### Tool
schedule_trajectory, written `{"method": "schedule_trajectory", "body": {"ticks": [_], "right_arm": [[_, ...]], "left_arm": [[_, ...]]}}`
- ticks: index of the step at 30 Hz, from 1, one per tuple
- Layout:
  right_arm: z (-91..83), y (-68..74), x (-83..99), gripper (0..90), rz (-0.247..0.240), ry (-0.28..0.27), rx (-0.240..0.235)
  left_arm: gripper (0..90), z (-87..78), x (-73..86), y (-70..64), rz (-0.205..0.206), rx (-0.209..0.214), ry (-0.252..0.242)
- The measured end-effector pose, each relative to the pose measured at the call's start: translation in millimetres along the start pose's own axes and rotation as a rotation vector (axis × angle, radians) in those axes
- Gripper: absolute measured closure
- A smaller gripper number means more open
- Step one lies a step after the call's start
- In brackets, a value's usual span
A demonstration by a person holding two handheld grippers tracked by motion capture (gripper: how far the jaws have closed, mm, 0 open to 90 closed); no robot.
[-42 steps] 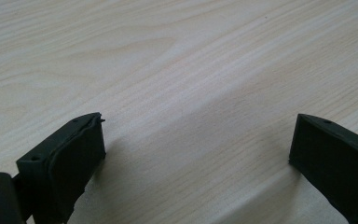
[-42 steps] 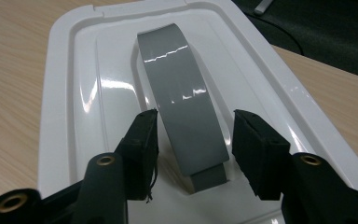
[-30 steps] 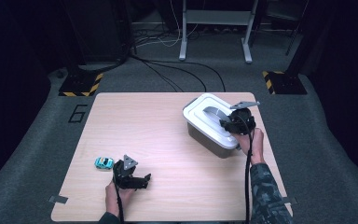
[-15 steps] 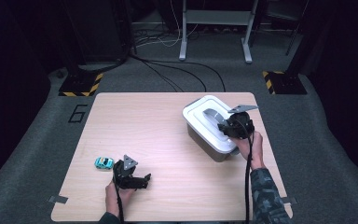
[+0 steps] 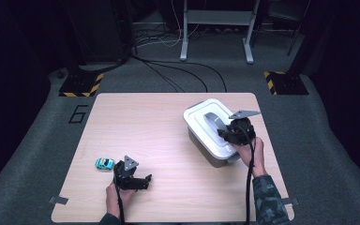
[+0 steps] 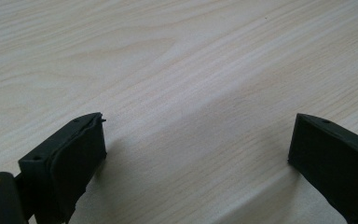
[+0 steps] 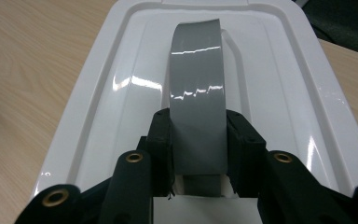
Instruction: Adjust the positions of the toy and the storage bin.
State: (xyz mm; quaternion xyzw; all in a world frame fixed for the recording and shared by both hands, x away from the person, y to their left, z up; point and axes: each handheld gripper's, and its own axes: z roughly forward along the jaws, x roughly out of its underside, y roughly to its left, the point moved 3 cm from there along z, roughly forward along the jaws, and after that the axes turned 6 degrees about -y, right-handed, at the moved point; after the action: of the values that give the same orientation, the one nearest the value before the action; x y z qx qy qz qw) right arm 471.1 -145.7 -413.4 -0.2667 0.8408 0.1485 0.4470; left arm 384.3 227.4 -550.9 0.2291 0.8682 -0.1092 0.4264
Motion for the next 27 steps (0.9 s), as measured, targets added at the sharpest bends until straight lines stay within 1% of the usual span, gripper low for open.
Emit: {"method": "schedule_trajectory", "body": {"ticks": [4, 5, 7, 9, 15, 19, 21, 25, 27], "right_arm": [[-1.5, 5.1, 1.4, 66.6, -0.006, -0.002, -0.009], [-2.2, 8.5, 2.3, 66.7, -0.009, -0.004, -0.016], [-2.5, 10.0, 2.6, 66.9, -0.008, -0.006, -0.022], [-3.0, 13.1, 3.6, 66.9, -0.016, -0.012, -0.033], [-4.3, 22.4, 5.4, 67.1, -0.026, -0.019, -0.062], [-4.2, 31.0, 6.3, 67.2, -0.034, -0.027, -0.085], [-4.1, 32.8, 6.3, 67.2, -0.035, -0.027, -0.087], [-3.1, 39.5, 6.3, 67.2, -0.041, -0.031, -0.108], [-2.2, 45.2, 6.2, 67.3, -0.044, -0.034, -0.120]], "left_arm": [[3.8, -0.2, 0.1, -0.2, -0.001, -0.001, -0.001], [3.8, -0.4, 0.2, 0.0, 0.000, -0.002, 0.001], [3.9, -1.0, 0.2, -0.1, -0.003, 0.001, 0.008], [4.1, -0.6, 0.4, -0.5, -0.006, -0.006, -0.003], [4.5, -1.9, 1.0, -0.6, -0.012, -0.004, 0.002], [4.8, -2.3, 1.3, -0.5, -0.010, -0.007, 0.000], [4.8, -2.4, 1.4, -0.6, -0.011, -0.007, -0.001], [5.2, -2.9, 1.8, -1.1, -0.015, -0.008, -0.004], [5.5, -3.4, 2.1, -1.3, -0.014, -0.009, -0.003]]}}
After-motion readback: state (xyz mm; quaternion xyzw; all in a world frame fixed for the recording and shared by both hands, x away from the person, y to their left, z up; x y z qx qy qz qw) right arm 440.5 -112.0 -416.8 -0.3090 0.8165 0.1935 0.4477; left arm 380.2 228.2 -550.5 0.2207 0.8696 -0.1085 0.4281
